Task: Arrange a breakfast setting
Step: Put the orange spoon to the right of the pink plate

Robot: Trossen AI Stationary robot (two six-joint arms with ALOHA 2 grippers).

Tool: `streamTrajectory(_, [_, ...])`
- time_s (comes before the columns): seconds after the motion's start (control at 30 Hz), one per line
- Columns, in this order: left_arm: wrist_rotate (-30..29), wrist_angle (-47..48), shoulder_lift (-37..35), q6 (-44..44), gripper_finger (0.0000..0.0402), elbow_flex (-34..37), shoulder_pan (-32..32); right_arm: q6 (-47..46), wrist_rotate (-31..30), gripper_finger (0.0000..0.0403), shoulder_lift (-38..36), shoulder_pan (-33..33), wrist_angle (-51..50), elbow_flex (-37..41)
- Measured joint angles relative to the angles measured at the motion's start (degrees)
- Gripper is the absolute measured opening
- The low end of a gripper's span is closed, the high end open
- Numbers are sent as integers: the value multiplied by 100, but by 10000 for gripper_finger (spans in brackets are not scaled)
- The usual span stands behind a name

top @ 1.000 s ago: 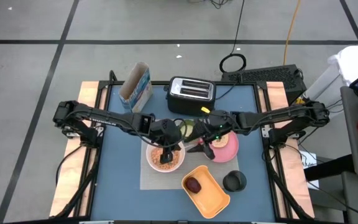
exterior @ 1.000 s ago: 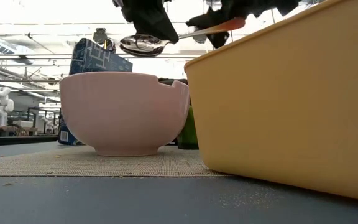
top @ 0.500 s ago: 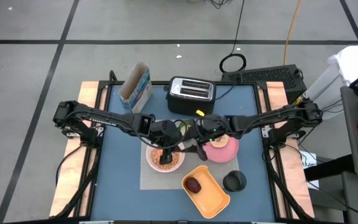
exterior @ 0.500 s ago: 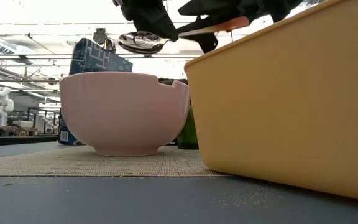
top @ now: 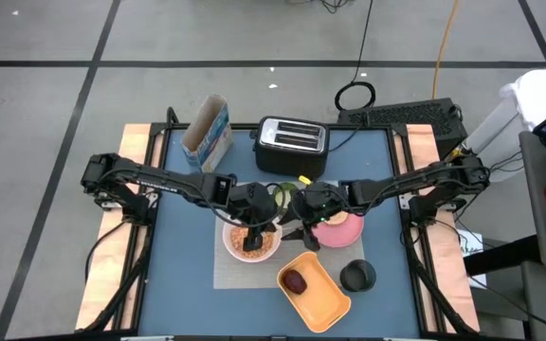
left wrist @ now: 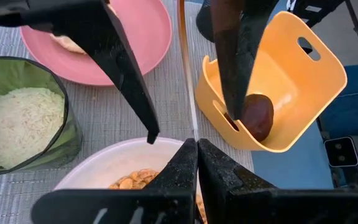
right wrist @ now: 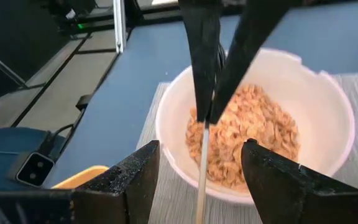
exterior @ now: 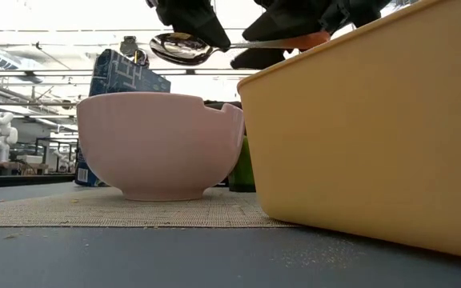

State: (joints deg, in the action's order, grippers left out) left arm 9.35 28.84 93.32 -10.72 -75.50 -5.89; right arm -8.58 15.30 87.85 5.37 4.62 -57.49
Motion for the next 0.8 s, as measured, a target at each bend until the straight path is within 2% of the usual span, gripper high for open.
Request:
streamTrajectory(0.13, [-35,-44,0,0,8,0,4,-33,1,212,4,0,-27,0])
streamTrajectory(0.27, [-36,-59,0,0,8,0,5,-19,2,190,4,0,-13,0])
streamTrajectory(0.8, [-38,-61,0,-9,8,0,9,-18,-5,17,4,-2,-24,0])
